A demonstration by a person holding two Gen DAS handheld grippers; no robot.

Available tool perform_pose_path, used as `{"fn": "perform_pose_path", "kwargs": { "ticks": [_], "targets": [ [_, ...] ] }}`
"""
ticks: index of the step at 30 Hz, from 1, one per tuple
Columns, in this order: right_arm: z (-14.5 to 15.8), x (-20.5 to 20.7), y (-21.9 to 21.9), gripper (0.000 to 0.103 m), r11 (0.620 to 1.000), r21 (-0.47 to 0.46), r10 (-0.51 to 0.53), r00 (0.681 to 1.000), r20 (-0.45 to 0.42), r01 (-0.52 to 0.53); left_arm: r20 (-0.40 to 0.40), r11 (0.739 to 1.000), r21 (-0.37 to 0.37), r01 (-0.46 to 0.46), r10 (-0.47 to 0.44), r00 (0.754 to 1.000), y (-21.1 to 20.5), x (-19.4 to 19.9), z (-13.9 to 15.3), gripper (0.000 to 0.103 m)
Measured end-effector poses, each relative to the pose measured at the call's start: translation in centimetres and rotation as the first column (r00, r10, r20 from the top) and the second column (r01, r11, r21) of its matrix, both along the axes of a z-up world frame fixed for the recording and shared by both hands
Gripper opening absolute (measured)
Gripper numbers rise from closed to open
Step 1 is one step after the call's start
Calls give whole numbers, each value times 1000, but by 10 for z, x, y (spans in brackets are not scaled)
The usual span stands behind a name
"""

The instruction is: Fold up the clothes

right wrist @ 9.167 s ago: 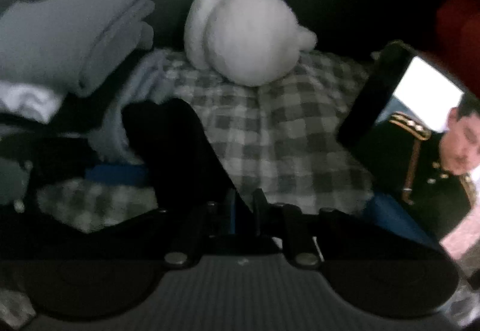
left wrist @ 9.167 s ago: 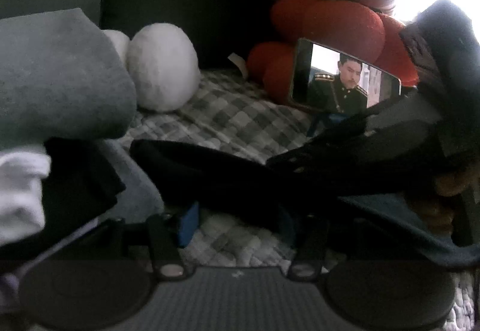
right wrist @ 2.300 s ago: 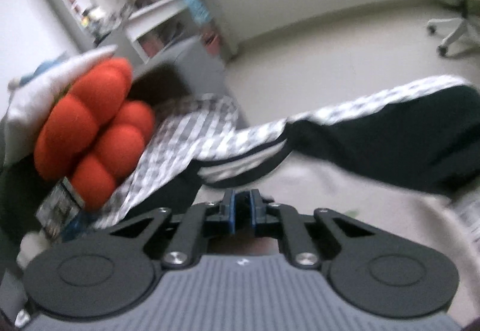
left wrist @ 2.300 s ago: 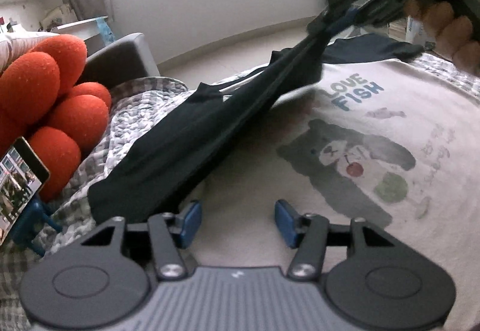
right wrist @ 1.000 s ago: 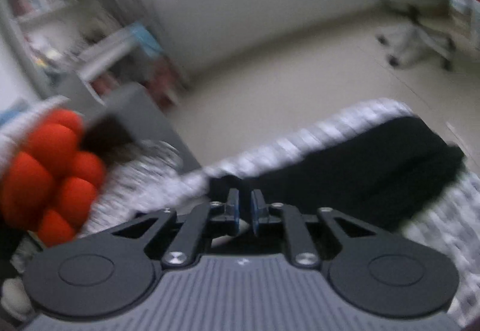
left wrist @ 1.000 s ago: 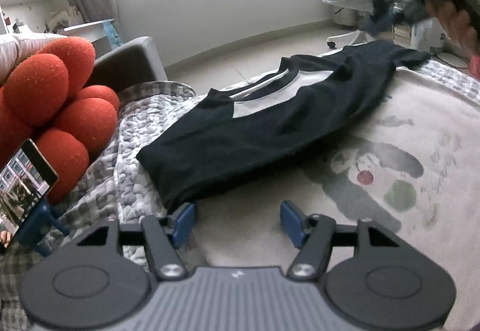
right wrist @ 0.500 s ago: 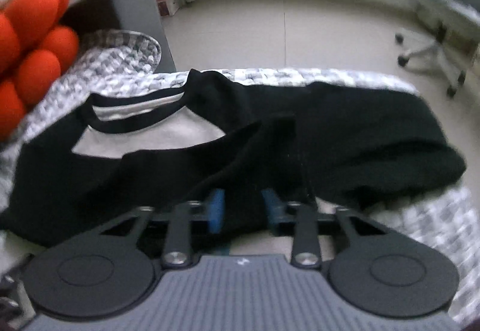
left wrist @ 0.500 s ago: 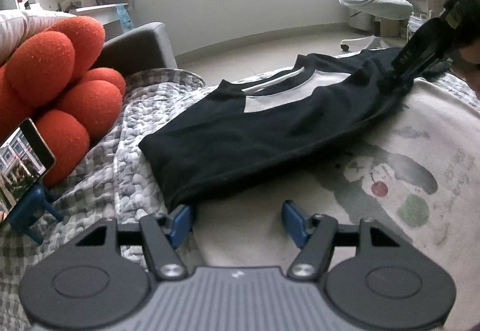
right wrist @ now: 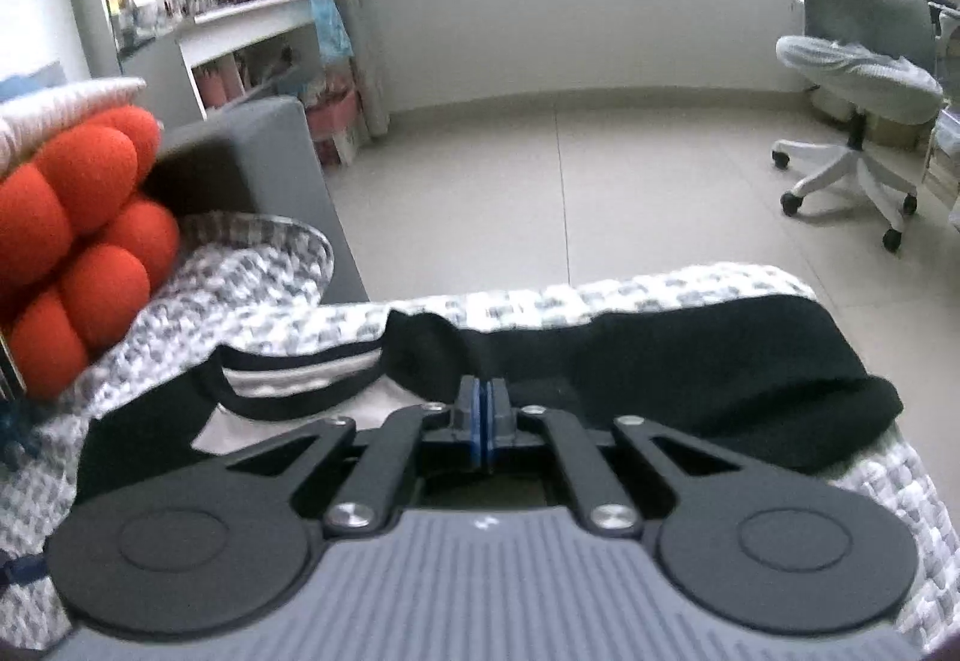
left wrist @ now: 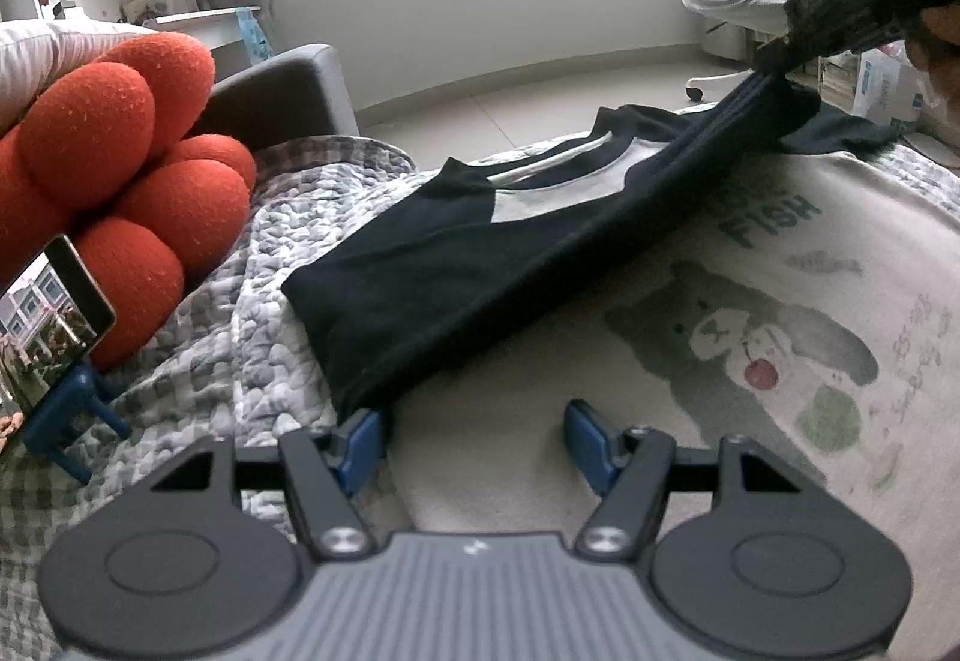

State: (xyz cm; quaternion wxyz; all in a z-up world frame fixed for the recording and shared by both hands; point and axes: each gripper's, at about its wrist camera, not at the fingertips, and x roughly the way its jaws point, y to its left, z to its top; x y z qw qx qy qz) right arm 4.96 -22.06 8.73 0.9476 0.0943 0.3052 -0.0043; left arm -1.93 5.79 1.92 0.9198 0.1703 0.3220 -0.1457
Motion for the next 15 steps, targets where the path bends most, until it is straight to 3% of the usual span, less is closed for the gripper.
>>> {"fn": "perform_pose_path", "kwargs": {
  "ticks": [8, 13, 15],
  "targets": [
    [25, -12, 11, 2, 1000, 12, 24, 981, 191, -26, -16, 999, -25, -26, 25, 1000, 1, 2, 0, 70],
    [19, -4, 6, 2, 999, 48, -4, 986, 166, -4, -28, 998, -48, -45, 44, 999, 5, 2, 0, 71],
    [26, -7, 3, 2, 996, 90, -13, 978, 210, -6, -36, 997, -58, -59, 57, 998, 7, 4, 0, 72]
  ]
}}
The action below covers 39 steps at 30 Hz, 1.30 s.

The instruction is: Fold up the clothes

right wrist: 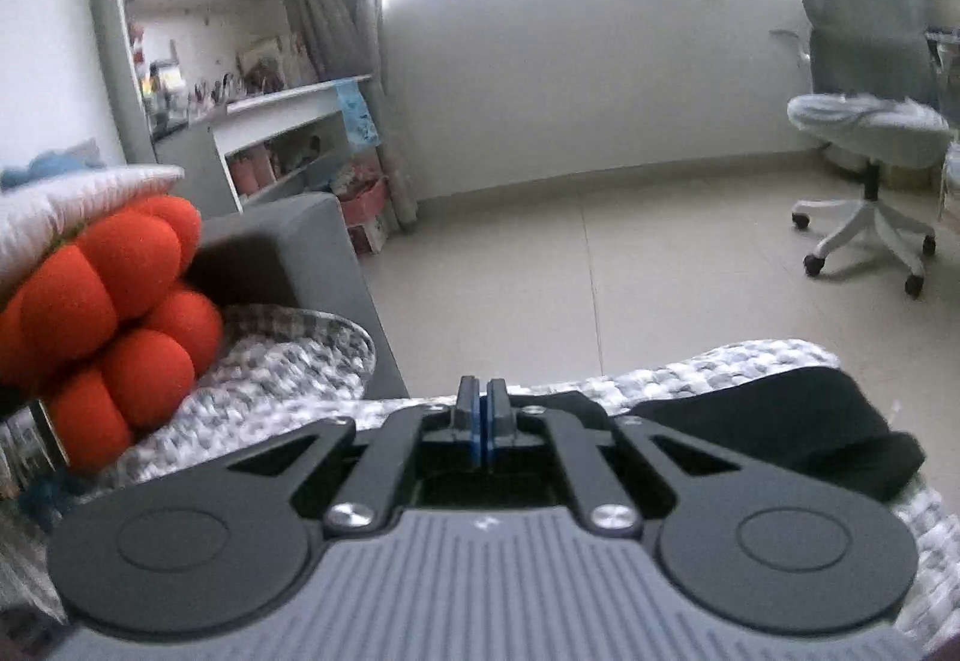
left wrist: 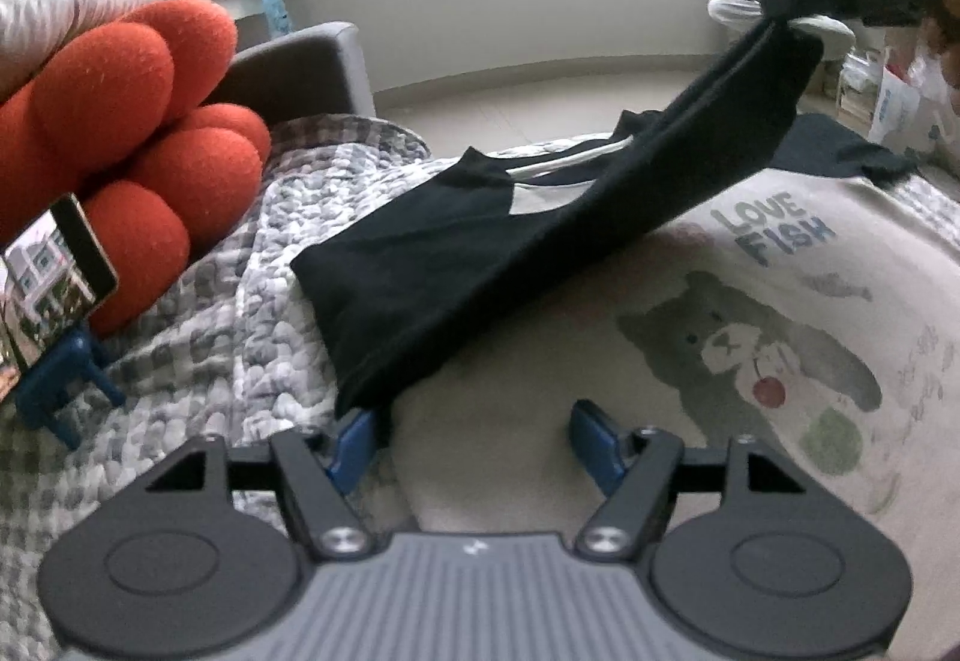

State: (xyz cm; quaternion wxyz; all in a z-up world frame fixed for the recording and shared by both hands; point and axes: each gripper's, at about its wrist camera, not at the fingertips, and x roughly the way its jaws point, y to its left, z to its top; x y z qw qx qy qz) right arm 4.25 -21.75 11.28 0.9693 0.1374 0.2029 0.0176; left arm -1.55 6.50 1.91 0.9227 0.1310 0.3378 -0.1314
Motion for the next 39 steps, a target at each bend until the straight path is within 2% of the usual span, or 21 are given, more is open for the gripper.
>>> {"fn": "perform_pose_path", "kwargs": {
  "ticks": [4, 6, 10, 11, 13, 15, 16, 17, 18, 22, 25, 27, 28, 29, 30, 32, 35, 39],
  "targets": [
    [25, -11, 5, 0, 1000, 14, -4, 989, 148, 2, -8, 999, -24, -47, 47, 999, 7, 3, 2, 74],
    [32, -7, 11, 0, 1000, -3, 23, 988, 151, -23, -11, 996, -35, -77, 76, 997, 12, 4, 2, 76],
    [15, 10, 22, 0, 996, -85, 39, 999, 4, -38, -10, 992, -61, -107, 107, 994, 21, 2, 6, 78],
    [8, 15, 18, 2, 997, -71, 27, 999, -42, -30, -5, 992, -68, -107, 107, 994, 22, 1, 7, 78],
    [-4, 21, -4, 13, 999, 31, -11, 992, -124, 15, 4, 991, -80, -108, 109, 994, 25, 0, 10, 78],
    [-15, 26, -31, 19, 986, 148, -49, 977, -207, 81, 9, 990, -88, -111, 112, 994, 27, 0, 11, 78],
    [-20, 27, -37, 37, 982, 158, -63, 970, -234, 102, 10, 990, -90, -112, 114, 993, 28, 0, 12, 78],
    [-25, 28, -42, 50, 979, 162, -76, 963, -259, 121, 12, 989, -93, -114, 116, 993, 28, 1, 12, 78],
    [-30, 30, -48, 51, 976, 165, -89, 955, -283, 140, 9, 988, -96, -123, 124, 992, 30, 2, 11, 78],
    [-49, 35, -63, 51, 968, 168, -116, 924, -364, 188, -17, 979, -118, -166, 166, 986, 39, 7, 6, 71],
    [-58, 37, -53, 51, 979, 182, -23, 928, -372, 97, -27, 977, -130, -168, 165, 986, 42, 9, 3, 61],
    [-65, 42, -34, 50, 993, 113, 23, 916, -402, 24, -17, 982, -119, -146, 145, 989, 38, 9, 2, 53],
    [-69, 44, -25, 41, 999, 51, 18, 909, -417, 3, -7, 985, -107, -133, 133, 991, 35, 8, 2, 46],
    [-70, 45, -15, 22, 1000, -27, -6, 908, -420, -6, 5, 989, -91, -120, 121, 993, 31, 7, 3, 36],
    [-70, 45, -8, 12, 995, -102, -37, 909, -416, -6, 19, 991, -75, -109, 111, 994, 28, 5, 4, 32],
    [-62, 38, -9, 8, 995, -101, -41, 928, -370, 3, 51, 995, -41, -88, 90, 995, 22, 0, 7, 20],
    [-30, 23, -20, 7, 998, -52, -55, 968, -247, 43, 119, 998, 19, -60, 57, 991, 16, -12, 14, 19],
    [-8, 6, -29, 7, 994, -61, -96, 982, -164, 87, 137, 993, 116, -32, 16, 990, 6, -15, 10, 19]
  ]
}}
